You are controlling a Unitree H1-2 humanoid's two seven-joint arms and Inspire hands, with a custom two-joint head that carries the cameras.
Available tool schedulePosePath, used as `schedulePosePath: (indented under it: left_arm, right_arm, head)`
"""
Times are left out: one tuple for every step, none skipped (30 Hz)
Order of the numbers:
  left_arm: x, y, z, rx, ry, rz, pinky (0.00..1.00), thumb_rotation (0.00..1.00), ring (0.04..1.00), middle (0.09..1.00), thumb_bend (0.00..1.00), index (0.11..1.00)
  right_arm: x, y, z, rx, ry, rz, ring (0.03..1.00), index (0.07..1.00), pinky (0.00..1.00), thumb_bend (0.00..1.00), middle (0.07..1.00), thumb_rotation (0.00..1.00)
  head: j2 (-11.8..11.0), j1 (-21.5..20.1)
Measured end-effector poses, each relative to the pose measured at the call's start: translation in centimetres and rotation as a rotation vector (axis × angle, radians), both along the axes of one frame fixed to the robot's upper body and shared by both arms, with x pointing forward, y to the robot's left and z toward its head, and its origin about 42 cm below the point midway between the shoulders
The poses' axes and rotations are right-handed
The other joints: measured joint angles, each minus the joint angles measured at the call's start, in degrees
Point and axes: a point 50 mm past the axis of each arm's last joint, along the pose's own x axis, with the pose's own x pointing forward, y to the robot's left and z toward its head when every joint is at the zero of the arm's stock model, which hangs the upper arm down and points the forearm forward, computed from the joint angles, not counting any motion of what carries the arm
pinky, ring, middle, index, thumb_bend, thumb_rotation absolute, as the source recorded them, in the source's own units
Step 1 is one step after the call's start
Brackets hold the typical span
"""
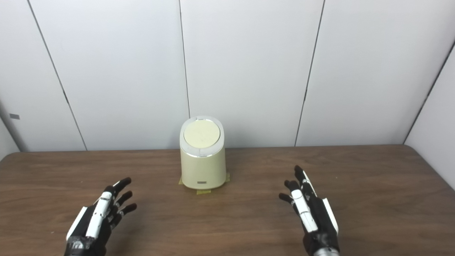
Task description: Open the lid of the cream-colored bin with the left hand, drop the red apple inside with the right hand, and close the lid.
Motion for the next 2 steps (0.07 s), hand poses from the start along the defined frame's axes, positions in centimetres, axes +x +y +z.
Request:
schedulePosePath:
  left_arm:
    - [0.00, 0.00, 0.04, 0.004, -0.006, 0.000, 0.90, 0.88, 0.925, 0.970, 0.32, 0.916]
    - [0.02, 0.01, 0.11, 0.010, -0.014, 0.000, 0.91, 0.87, 0.927, 0.963, 0.31, 0.922]
  right_arm:
    - [0.00, -0.01, 0.00, -0.004, 0.000, 0.001, 0.881, 0.996, 0.79, 0.60, 0.944, 0.81]
    - [0.00, -0.05, 0.01, -0.013, 0.001, 0.002, 0.880, 0.998, 0.79, 0.60, 0.927, 0.81]
  head:
    - [0.0, 0.0]
    - [0.0, 0.0]
